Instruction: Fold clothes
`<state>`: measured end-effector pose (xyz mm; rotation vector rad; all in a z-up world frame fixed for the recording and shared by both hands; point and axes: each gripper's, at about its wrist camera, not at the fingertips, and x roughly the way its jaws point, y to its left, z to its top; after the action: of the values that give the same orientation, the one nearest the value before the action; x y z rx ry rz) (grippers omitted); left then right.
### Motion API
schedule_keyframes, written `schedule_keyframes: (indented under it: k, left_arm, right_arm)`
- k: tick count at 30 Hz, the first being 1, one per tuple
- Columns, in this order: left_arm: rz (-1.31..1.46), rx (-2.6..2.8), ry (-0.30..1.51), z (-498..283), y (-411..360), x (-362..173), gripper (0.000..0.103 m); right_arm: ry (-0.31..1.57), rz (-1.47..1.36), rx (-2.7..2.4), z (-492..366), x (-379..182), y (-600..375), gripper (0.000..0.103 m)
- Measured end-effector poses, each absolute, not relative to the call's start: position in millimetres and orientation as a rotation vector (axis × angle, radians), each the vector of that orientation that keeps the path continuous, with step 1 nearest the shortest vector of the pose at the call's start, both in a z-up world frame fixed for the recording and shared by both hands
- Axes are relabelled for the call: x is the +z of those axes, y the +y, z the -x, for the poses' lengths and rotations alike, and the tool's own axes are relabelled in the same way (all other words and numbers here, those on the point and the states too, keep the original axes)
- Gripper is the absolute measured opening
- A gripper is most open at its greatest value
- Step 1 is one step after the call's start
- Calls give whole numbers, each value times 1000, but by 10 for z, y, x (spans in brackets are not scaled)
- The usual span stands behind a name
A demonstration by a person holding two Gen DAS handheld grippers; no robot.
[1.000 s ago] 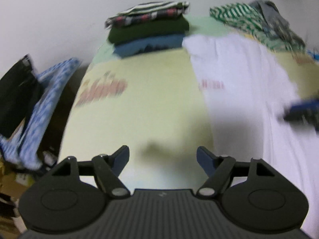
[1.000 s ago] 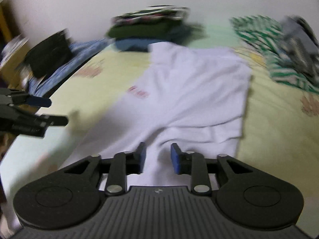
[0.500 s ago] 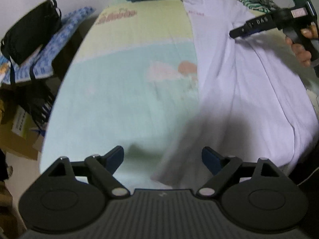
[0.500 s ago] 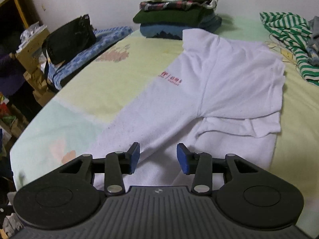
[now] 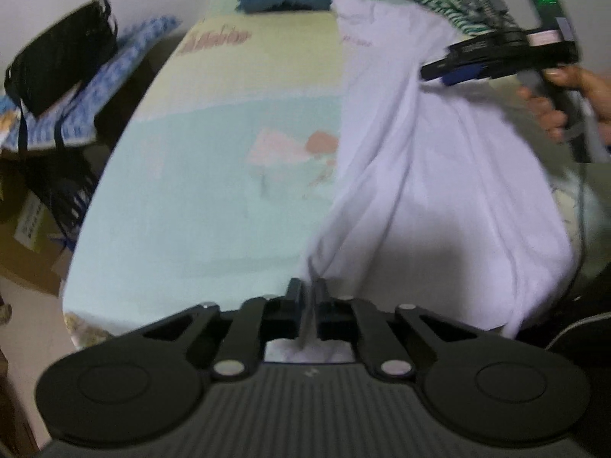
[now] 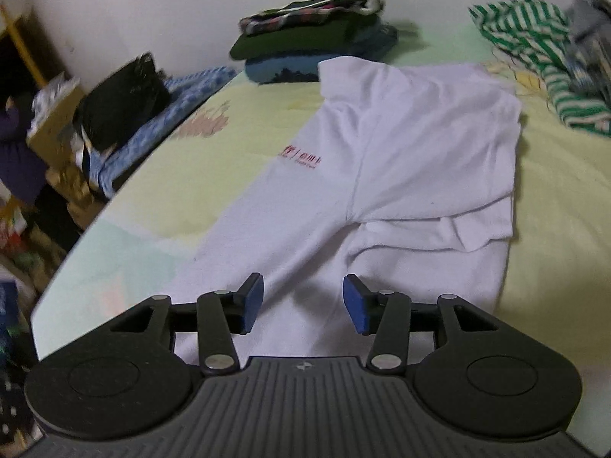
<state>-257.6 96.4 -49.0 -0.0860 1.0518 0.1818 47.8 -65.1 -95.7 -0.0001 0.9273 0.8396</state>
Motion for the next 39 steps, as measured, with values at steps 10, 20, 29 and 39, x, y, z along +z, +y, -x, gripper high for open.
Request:
schedule_keyframes:
  k: [10,20,29,39]
  left_arm:
    - [33,154,1009,2604,621,-250,0]
    - [-82,212,1054,2447,1072,-645,64]
    - [16,142,1124,2444,1031,-788,20]
    - [-16,141,997,2740,629,-238,9]
  right_arm:
    - [974,-172,810,-820,-1070,-559,41]
    - [1013,-152,789,-895,-1056,-482,35]
    - [977,-83,809,-879,-1063,-447,30]
    - [889,-118,836,-882,-866,-532,6]
